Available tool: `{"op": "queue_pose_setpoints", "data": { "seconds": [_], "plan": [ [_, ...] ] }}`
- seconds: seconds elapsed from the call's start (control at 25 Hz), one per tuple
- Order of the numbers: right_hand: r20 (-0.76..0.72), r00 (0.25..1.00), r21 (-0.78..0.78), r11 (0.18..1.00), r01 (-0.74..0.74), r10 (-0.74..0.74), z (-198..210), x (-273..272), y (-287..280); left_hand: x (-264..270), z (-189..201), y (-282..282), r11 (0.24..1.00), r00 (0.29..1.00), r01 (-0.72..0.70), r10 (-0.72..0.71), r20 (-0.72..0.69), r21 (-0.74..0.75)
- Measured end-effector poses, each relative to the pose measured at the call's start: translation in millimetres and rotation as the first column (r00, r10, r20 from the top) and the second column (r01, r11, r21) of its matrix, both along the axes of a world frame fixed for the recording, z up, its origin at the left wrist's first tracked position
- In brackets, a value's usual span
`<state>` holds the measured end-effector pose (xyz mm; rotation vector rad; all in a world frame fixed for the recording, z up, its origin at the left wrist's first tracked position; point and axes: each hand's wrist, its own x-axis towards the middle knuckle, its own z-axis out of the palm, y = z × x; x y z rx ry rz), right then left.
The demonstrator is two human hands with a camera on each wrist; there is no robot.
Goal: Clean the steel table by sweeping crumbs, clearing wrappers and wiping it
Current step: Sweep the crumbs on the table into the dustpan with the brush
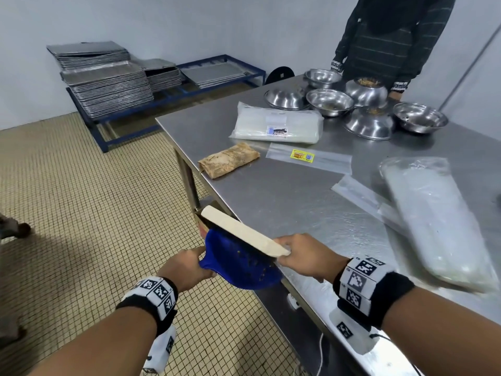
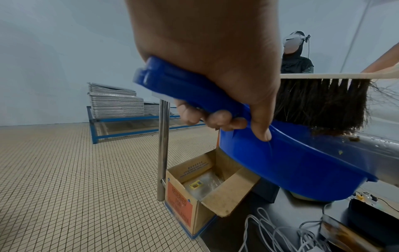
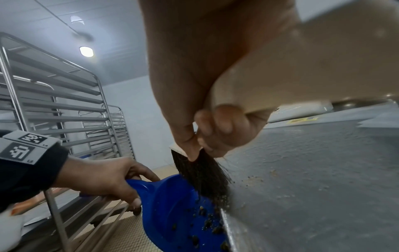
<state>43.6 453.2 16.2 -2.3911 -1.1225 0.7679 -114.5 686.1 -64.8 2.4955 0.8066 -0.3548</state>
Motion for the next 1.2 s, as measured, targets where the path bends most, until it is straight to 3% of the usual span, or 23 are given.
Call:
{"op": "queue_pose_setpoints", "data": {
  "seconds": [0.12, 0.28, 0.44, 0.76, 0.96, 1.2],
  "plan": [
    [-0.026, 0.994, 0.019, 0.994, 0.108, -0.108, 6, 9, 1, -2, -3, 3, 1.000, 1.000, -0.017, 0.017, 0.007, 0.009],
    [0.149, 0.976, -0.092, 0.981, 0.171, -0.156, 23, 39, -1, -5, -5, 2, 1.000, 1.000, -0.026, 0.026, 0.014, -0.009],
    [0.214, 0.948, -0.148, 0.951, 0.271, -0.237, 35, 59, -13, -9, -5, -3, 1.000, 0.999, -0.022, 0.022, 0.023, -0.020],
    [0.220, 0.902, -0.142, 0.902, 0.407, -0.372, 23, 38, -53, -23, -10, -15, 0.999, 0.999, 0.003, -0.002, 0.038, -0.035],
    [0.116, 0.935, -0.084, 0.934, 0.346, -0.336, 15, 1, -53, -29, -14, -24, 0.999, 0.999, 0.002, 0.000, 0.052, -0.036],
    [0.000, 0.999, -0.031, 0.998, 0.052, -0.052, 3, -23, -42, -33, -10, -47, 0.998, 0.997, -0.066, 0.066, 0.036, 0.000]
  ]
}}
